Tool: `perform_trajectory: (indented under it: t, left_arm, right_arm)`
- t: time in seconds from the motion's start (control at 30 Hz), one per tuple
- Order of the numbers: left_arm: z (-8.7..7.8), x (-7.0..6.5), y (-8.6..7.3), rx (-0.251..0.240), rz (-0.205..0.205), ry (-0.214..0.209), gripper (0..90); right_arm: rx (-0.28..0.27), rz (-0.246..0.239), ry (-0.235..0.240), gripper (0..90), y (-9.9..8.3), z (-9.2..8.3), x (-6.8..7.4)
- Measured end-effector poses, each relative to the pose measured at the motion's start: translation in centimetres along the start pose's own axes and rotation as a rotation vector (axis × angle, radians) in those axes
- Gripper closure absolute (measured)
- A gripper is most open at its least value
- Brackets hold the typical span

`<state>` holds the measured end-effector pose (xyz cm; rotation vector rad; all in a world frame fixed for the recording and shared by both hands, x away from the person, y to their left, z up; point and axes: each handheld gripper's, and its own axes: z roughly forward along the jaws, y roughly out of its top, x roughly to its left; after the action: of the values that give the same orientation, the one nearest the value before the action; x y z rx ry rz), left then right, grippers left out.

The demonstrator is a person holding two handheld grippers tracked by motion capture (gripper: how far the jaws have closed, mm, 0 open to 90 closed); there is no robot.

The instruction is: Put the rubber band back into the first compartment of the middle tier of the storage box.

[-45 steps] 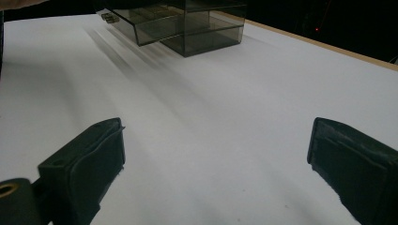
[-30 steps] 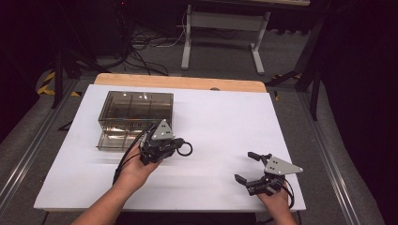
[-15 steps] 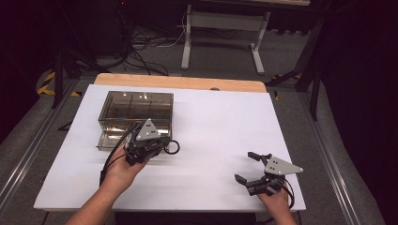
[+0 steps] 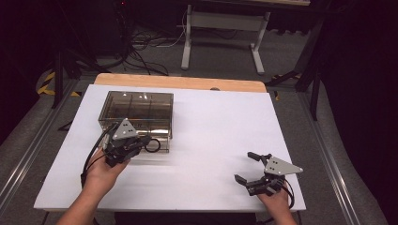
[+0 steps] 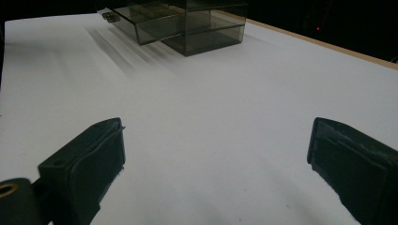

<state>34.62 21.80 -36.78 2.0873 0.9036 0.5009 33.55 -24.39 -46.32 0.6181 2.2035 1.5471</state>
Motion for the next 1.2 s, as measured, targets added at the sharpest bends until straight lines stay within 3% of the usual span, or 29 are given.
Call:
perform_trajectory:
  t: [0.43, 0.73, 1.2]
  left_arm:
    - [-0.5, 1.1, -0.3, 0.025, -0.012, 0.042, 86.7]
    - [-1.1, 2.4, -0.6, 0.07, -0.04, 0.062, 86.5]
    - [-2.3, 4.3, -1.2, 0.094, -0.069, 0.108, 86.5]
  right_arm:
    - [0.0, -0.001, 0.004, 5.0, 0.0, 0.0, 0.0]
    - [0.002, -0.003, 0.004, 5.1, 0.0, 0.1, 0.0]
    - [0.001, 0.003, 0.002, 5.1, 0.0, 0.1, 0.0]
